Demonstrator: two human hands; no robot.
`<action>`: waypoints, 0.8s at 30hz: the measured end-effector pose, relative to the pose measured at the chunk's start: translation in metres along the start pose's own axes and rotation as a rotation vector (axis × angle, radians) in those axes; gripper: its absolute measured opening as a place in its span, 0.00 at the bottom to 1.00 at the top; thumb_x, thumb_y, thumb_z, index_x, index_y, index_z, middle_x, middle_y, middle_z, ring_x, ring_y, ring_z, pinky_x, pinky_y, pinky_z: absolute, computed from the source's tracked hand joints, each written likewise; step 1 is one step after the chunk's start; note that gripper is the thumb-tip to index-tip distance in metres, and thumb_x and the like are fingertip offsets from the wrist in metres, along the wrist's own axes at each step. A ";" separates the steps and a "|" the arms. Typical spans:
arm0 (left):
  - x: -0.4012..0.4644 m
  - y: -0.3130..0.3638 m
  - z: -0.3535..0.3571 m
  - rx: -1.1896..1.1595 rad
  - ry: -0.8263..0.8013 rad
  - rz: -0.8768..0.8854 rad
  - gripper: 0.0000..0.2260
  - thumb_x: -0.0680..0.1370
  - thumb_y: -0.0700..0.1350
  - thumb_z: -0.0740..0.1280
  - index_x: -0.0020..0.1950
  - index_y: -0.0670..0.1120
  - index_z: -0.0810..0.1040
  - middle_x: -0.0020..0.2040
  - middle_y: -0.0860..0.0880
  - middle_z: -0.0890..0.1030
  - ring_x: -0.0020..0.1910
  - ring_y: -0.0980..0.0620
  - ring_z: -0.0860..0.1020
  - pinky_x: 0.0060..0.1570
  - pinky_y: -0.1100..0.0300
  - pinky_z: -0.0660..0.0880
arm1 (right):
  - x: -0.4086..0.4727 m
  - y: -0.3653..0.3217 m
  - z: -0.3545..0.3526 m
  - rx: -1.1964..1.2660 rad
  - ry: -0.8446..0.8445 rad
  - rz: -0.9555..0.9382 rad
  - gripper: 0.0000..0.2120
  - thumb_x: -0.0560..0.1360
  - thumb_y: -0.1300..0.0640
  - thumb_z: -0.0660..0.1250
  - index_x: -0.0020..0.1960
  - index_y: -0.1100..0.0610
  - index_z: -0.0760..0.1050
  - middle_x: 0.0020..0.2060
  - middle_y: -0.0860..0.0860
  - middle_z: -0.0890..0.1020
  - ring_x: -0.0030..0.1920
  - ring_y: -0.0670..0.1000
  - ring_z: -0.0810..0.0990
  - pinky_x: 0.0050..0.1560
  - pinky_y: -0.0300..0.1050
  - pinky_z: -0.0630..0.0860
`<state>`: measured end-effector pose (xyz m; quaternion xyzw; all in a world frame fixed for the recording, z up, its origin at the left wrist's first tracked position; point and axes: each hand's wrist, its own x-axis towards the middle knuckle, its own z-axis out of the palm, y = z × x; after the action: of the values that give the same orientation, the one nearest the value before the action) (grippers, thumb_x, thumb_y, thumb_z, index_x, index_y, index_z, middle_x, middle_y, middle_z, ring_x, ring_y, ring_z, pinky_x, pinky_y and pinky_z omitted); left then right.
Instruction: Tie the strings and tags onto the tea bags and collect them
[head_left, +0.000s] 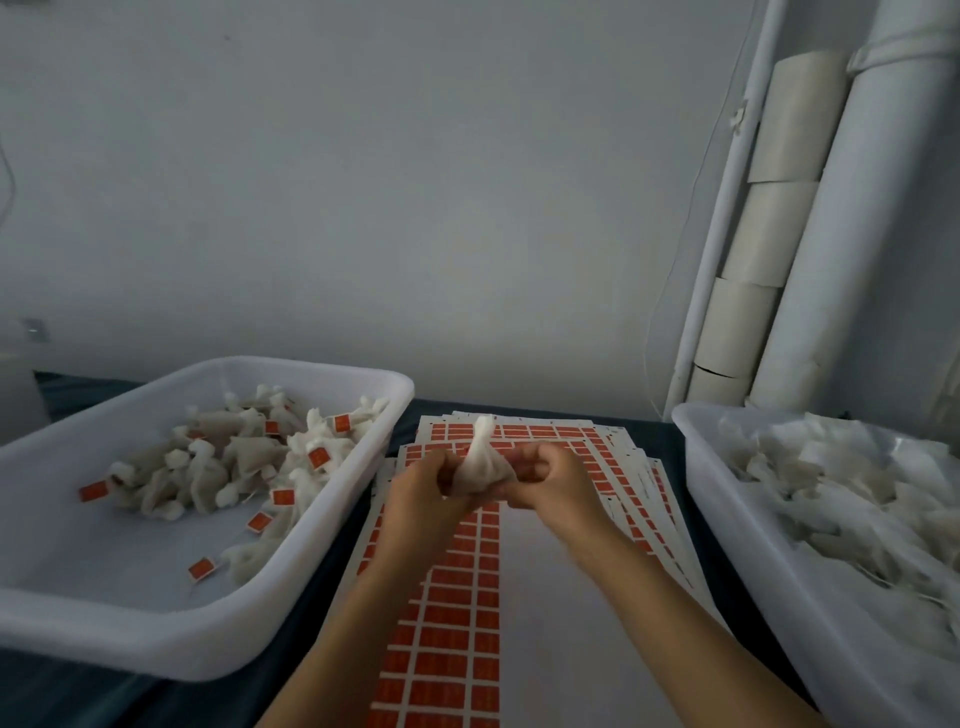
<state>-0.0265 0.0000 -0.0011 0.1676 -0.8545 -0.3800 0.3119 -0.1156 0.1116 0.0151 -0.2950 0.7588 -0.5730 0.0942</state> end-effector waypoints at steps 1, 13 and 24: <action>0.001 0.005 -0.007 -0.038 0.095 -0.010 0.08 0.73 0.46 0.72 0.42 0.54 0.74 0.38 0.57 0.79 0.36 0.65 0.78 0.33 0.73 0.72 | 0.004 -0.012 0.005 0.040 0.011 -0.025 0.11 0.68 0.60 0.74 0.46 0.51 0.74 0.43 0.46 0.81 0.43 0.43 0.80 0.37 0.32 0.75; 0.005 -0.017 -0.116 0.228 0.363 -0.294 0.15 0.73 0.53 0.72 0.44 0.41 0.75 0.35 0.48 0.78 0.34 0.50 0.75 0.26 0.64 0.61 | 0.029 -0.078 0.111 0.066 -0.247 -0.207 0.10 0.68 0.61 0.74 0.45 0.57 0.75 0.41 0.49 0.80 0.43 0.47 0.80 0.46 0.37 0.77; 0.002 -0.026 -0.120 0.626 0.159 -0.515 0.12 0.79 0.41 0.63 0.60 0.37 0.73 0.55 0.41 0.79 0.55 0.44 0.77 0.44 0.59 0.68 | 0.024 -0.068 0.140 -0.228 -0.249 -0.255 0.05 0.74 0.53 0.69 0.47 0.54 0.79 0.49 0.51 0.82 0.52 0.50 0.78 0.61 0.56 0.70</action>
<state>0.0522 -0.0831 0.0420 0.4915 -0.8322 -0.1534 0.2059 -0.0447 -0.0270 0.0369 -0.4657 0.7578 -0.4500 0.0799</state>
